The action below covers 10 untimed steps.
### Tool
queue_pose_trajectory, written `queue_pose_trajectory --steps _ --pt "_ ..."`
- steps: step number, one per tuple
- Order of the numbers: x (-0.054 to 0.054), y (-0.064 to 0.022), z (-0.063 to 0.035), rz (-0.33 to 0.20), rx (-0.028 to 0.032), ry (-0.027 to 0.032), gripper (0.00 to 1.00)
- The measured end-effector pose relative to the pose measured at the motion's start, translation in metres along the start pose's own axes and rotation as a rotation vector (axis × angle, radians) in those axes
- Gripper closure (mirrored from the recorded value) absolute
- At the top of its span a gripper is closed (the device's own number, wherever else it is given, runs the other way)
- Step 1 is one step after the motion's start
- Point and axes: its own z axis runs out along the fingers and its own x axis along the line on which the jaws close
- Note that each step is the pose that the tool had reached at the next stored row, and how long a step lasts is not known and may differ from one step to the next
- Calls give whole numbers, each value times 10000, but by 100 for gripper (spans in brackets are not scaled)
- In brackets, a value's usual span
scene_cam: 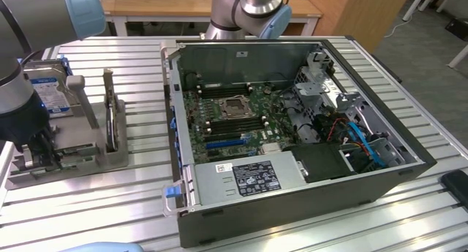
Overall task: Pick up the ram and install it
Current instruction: 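Pick up the ram and move it above insertion slot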
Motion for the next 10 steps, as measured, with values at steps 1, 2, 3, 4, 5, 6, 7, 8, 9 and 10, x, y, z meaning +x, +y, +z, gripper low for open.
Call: queue_pose_trajectory --steps 1,2,3,4,5,6,7,8,9,10 --pt "0 0 4 0 0 0 76" --pt "0 0 4 0 -2 1 76" --pt "0 0 6 0 -2 1 76" --pt "0 0 10 0 1 0 76" --pt "2 1 12 1 3 -1 76" --pt "5 1 15 2 4 -1 76" --pt "6 2 15 3 2 0 76" --pt "9 2 16 1 1 -1 76" --pt "10 2 17 0 0 0 76" --pt "11 2 17 0 -1 0 76"
